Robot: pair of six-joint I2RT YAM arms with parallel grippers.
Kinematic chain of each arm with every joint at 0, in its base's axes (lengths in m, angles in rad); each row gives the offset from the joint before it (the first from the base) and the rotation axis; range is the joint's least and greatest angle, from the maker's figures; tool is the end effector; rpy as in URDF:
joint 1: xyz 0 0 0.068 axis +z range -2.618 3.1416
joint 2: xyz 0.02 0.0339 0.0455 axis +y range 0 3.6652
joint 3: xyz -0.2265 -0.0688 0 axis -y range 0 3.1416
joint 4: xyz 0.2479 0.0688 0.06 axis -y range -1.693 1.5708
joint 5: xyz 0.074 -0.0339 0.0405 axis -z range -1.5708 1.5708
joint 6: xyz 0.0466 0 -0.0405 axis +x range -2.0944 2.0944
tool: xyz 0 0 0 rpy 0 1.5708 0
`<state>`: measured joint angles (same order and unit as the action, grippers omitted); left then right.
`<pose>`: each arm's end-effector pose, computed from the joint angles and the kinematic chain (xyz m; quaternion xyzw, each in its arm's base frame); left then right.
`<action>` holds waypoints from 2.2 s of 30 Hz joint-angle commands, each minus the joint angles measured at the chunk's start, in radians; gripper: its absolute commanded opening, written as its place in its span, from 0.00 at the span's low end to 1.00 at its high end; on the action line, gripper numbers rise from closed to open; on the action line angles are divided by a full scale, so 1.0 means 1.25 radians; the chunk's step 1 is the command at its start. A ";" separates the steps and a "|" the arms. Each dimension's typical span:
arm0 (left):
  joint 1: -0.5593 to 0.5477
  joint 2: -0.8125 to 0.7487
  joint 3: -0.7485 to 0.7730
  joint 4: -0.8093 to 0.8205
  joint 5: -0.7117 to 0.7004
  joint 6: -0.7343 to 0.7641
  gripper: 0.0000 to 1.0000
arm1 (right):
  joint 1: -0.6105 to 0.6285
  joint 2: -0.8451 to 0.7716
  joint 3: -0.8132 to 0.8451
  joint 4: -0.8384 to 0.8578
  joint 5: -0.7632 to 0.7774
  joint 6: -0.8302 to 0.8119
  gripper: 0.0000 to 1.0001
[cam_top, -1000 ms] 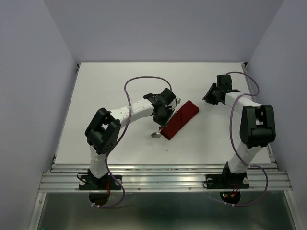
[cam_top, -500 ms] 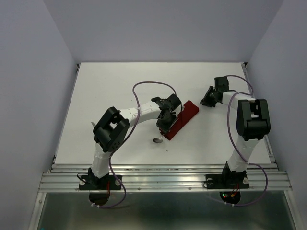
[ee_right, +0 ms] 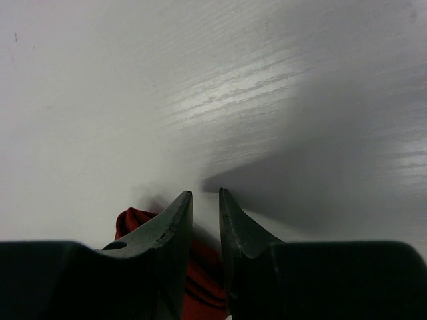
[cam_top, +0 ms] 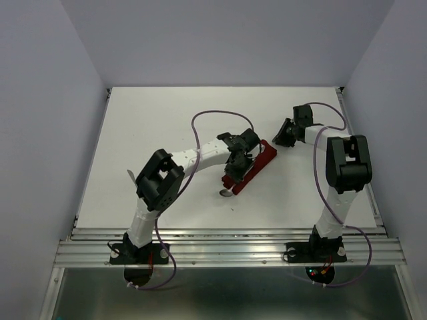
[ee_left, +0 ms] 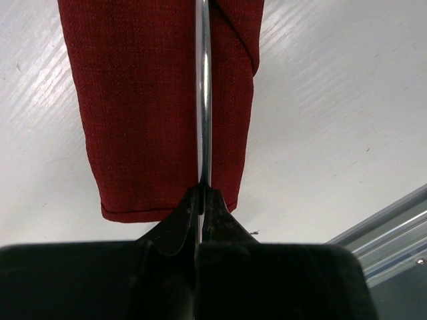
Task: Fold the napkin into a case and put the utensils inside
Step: Insert the spoon into the folded napkin.
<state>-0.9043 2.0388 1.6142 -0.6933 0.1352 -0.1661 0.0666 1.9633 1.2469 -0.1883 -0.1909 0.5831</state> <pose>0.2580 -0.3382 0.1601 0.3649 0.9013 -0.1709 0.1591 0.4055 0.0359 0.1111 0.2101 0.9175 0.1892 0.2797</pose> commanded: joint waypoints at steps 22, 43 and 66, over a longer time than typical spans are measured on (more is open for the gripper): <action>-0.007 0.114 0.196 -0.037 0.032 0.020 0.00 | 0.025 -0.016 -0.043 0.039 -0.018 0.013 0.28; -0.007 0.174 0.287 -0.050 0.049 0.042 0.00 | 0.033 -0.002 -0.043 0.039 -0.010 0.023 0.28; -0.007 0.222 0.353 -0.054 0.075 0.045 0.00 | 0.047 0.003 -0.043 0.039 -0.006 0.028 0.28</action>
<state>-0.9081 2.3226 1.9919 -0.7601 0.1947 -0.1196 0.1081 1.9621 1.2106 -0.1188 -0.2173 0.6216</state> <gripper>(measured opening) 0.044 0.280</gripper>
